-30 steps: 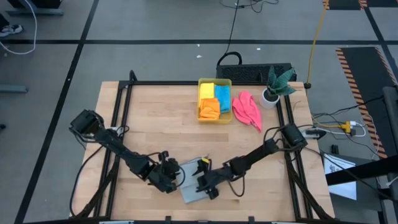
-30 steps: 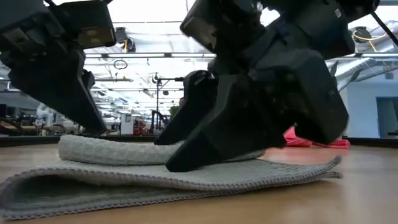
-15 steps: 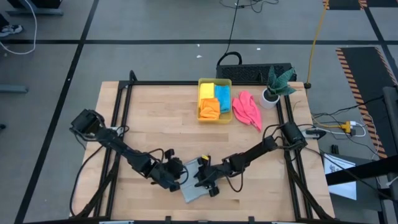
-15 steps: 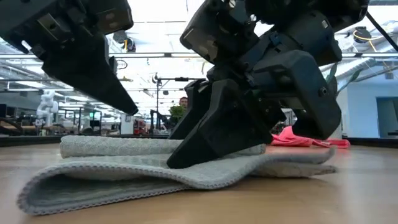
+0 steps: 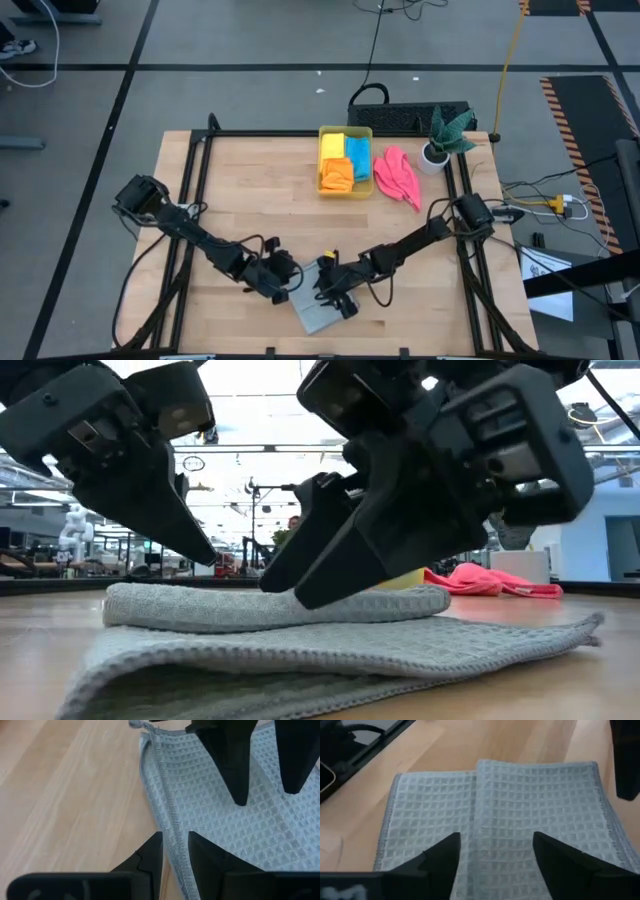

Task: Fold microfiber towels
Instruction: Fold the gray microfiber towel

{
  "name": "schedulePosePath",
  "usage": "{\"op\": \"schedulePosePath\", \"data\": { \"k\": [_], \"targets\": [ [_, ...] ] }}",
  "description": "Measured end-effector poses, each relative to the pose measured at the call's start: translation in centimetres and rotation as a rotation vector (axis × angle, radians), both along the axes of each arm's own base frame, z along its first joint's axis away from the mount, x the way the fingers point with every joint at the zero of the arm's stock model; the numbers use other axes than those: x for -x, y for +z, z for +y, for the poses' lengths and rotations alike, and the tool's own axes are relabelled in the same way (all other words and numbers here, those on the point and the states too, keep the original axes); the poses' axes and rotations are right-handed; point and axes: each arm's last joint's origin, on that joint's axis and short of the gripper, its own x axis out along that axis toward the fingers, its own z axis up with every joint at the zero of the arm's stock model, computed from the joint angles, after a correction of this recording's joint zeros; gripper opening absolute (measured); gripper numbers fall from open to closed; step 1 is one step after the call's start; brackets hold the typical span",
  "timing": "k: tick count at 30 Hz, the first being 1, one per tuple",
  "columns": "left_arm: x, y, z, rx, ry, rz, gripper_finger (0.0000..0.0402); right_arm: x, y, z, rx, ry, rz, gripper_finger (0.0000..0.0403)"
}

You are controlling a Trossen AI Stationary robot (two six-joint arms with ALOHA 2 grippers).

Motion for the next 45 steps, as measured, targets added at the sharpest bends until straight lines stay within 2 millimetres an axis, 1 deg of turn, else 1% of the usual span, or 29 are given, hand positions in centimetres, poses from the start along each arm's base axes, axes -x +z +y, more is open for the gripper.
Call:
{"op": "schedulePosePath", "data": {
  "k": [2, 4, 6, 8, 10, 13, 20, 22, 26, 29, 31, 36, 39, 42, 45],
  "targets": [
    [0.2, -0.4, 0.1, 0.014, 0.007, -0.014, 0.0093, 0.0, -0.2, 0.2, 0.021, 0.020, -0.009, 0.0256],
    [0.4, -0.8, 0.3, 0.022, 0.013, -0.020, 0.0093, 0.0, -0.8, 0.3, 0.045, 0.038, -0.005, 0.0262],
    [0.5, -0.9, 0.4, 0.034, 0.015, -0.038, 0.0093, -0.1, -1.5, 0.3, 0.048, 0.039, -0.006, 0.0261],
    [0.5, -1.0, 0.5, 0.046, 0.015, -0.056, 0.0093, -0.4, -1.9, 0.1, 0.052, 0.024, -0.019, 0.0251],
    [0.6, -1.2, 0.5, 0.049, 0.015, -0.060, 0.0093, -0.6, -2.5, 0.0, 0.062, 0.012, -0.024, 0.0233],
    [0.7, -1.2, 0.4, 0.048, 0.011, -0.056, 0.0093, -0.6, -2.6, -0.3, 0.066, 0.006, -0.014, 0.0196],
    [0.9, -1.1, 0.1, 0.073, -0.022, -0.045, 0.0093, -0.8, -2.6, -1.0, 0.050, -0.026, 0.000, 0.0096],
    [0.9, -1.1, 0.0, 0.075, -0.025, -0.044, 0.0093, -0.8, -2.2, -1.0, 0.050, -0.026, -0.001, 0.0071],
    [1.1, -0.7, 0.1, 0.097, -0.032, -0.032, 0.0093, -0.4, -0.7, -1.0, 0.035, -0.035, 0.000, 0.0029],
    [1.5, 0.6, 0.3, 0.151, -0.007, -0.035, 0.0093, -0.1, 1.6, -0.8, -0.004, -0.048, -0.024, 0.0012],
    [2.3, 1.6, 0.4, 0.148, -0.005, -0.033, 0.0093, 0.3, 3.4, -0.7, -0.051, -0.047, -0.039, 0.0011],
    [3.7, 4.7, 0.2, 0.131, -0.008, -0.143, 0.0092, 1.3, 7.0, -0.2, -0.233, -0.042, -0.026, 0.0028],
    [4.3, 5.9, 0.0, 0.113, -0.025, -0.197, 0.0092, 1.9, 8.9, -0.3, -0.316, -0.023, -0.026, 0.0030],
    [4.7, 6.3, -0.3, 0.102, -0.037, -0.217, 0.0092, 1.8, 9.5, -1.1, -0.336, -0.060, -0.021, 0.0023],
    [4.8, 6.2, -0.5, 0.091, -0.044, -0.213, 0.0092, 1.3, 9.0, -2.5, -0.350, -0.127, 0.019, 0.0019]
  ]
}}
